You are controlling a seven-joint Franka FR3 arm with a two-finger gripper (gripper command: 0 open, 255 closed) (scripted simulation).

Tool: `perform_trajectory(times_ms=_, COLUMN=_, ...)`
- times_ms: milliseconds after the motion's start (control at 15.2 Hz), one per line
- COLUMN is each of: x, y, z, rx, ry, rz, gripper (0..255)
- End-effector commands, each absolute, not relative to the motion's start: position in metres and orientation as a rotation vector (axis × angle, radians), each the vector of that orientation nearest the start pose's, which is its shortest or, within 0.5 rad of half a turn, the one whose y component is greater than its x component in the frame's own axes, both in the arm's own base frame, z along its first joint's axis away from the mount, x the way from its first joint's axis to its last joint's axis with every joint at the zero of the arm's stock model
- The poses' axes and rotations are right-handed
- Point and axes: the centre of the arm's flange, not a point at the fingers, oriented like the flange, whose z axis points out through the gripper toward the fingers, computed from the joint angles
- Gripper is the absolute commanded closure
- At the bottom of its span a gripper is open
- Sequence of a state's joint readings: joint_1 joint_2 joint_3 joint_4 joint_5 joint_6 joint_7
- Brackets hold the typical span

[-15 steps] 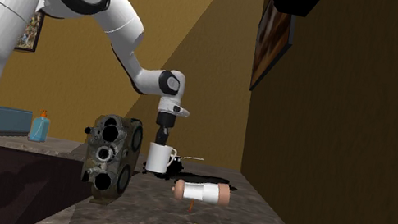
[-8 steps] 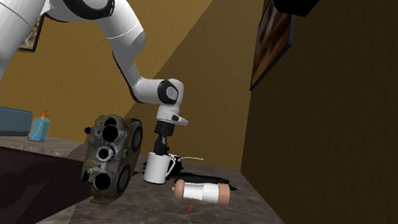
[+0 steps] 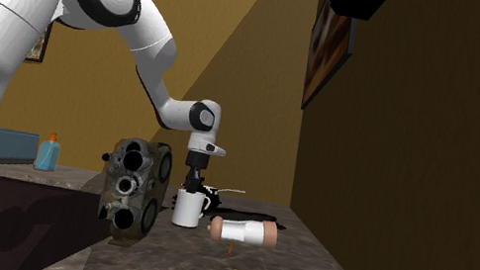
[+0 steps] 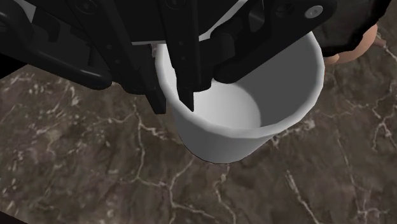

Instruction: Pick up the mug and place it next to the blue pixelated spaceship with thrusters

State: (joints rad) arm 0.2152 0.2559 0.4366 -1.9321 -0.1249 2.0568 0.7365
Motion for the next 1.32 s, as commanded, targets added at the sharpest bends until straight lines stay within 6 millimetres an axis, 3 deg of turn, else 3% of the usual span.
perform_trajectory(times_ms=0, x=0.482, y=0.347, z=0.359, rx=-3.205, ry=0.044, rz=0.129, gripper=255)
perform_trajectory(times_ms=66, x=0.482, y=0.347, z=0.359, rx=-3.205, ry=0.044, rz=0.129, gripper=255)
perform_trajectory(times_ms=132, x=0.482, y=0.347, z=0.359, rx=-3.205, ry=0.044, rz=0.129, gripper=0)
perform_trajectory(times_ms=462, x=0.482, y=0.347, z=0.358, rx=-3.205, ry=0.044, rz=0.129, gripper=0)
perform_trajectory(times_ms=726, x=0.486, y=0.350, z=0.408, rx=-3.205, ry=0.044, rz=0.129, gripper=0)
perform_trajectory(times_ms=1254, x=0.486, y=0.350, z=0.408, rx=-3.205, ry=0.044, rz=0.129, gripper=0)
